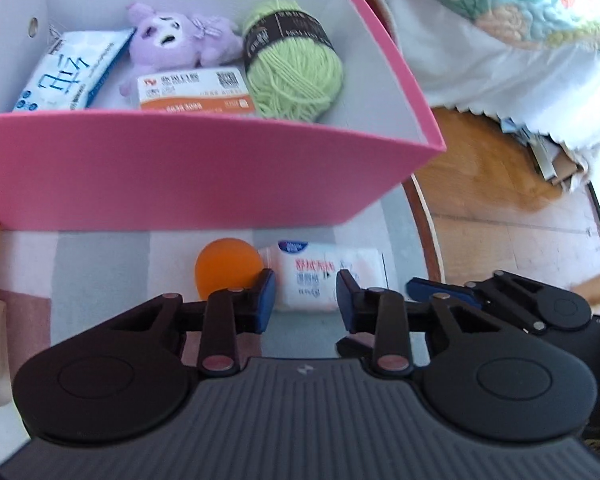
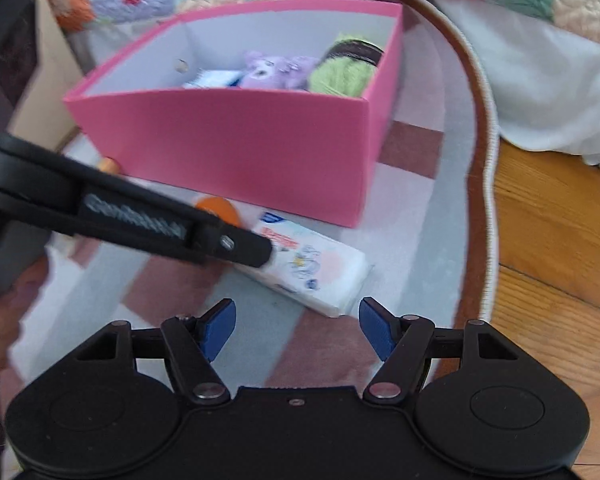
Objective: Organize objects
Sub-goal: 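Lower the left tool onto the small white wipes pack and grasp it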
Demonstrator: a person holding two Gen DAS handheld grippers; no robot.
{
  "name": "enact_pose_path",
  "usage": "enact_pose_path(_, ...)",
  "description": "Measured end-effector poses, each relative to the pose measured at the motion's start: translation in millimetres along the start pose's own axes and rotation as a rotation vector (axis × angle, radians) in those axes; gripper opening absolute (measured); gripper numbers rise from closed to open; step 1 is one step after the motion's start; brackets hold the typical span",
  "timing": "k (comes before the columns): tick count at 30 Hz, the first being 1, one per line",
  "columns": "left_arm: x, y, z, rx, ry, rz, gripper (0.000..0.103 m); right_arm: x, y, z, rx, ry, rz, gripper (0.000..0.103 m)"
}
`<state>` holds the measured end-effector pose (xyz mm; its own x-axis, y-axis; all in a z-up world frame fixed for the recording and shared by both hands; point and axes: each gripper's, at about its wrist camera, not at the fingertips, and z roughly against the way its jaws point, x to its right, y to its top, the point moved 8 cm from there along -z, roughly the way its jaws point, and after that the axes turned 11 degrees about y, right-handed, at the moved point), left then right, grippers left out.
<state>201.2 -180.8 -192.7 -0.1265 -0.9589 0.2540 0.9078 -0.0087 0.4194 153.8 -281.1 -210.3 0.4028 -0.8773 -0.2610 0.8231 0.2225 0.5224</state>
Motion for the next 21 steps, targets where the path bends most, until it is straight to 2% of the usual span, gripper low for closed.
enact_pose_path(3, 3, 2, -4, -0.004, 0.018, -0.034, 0.025, 8, 2, -2, 0.009, -0.029, -0.018, 0.073)
enact_pose_path(6, 6, -3, -11, -0.033, 0.012, -0.033, 0.025, 14, 1, -6, 0.003, 0.026, -0.085, 0.072)
enact_pose_path(9, 9, -6, -10, -0.031, 0.014, -0.05, 0.025, 9, 1, -6, 0.007, 0.077, -0.087, 0.071)
enact_pose_path(13, 1, -12, -7, -0.083, -0.025, 0.037, 0.025, 4, -2, -3, 0.005, 0.106, -0.092, 0.071)
enact_pose_path(17, -10, -24, 5, -0.098, -0.017, 0.073, 0.025, -5, -10, 0, -0.037, 0.218, -0.12, 0.071)
enact_pose_path(21, -16, -25, 3, -0.107, -0.011, 0.107, 0.025, -16, -11, -5, -0.054, 0.185, -0.058, 0.073)
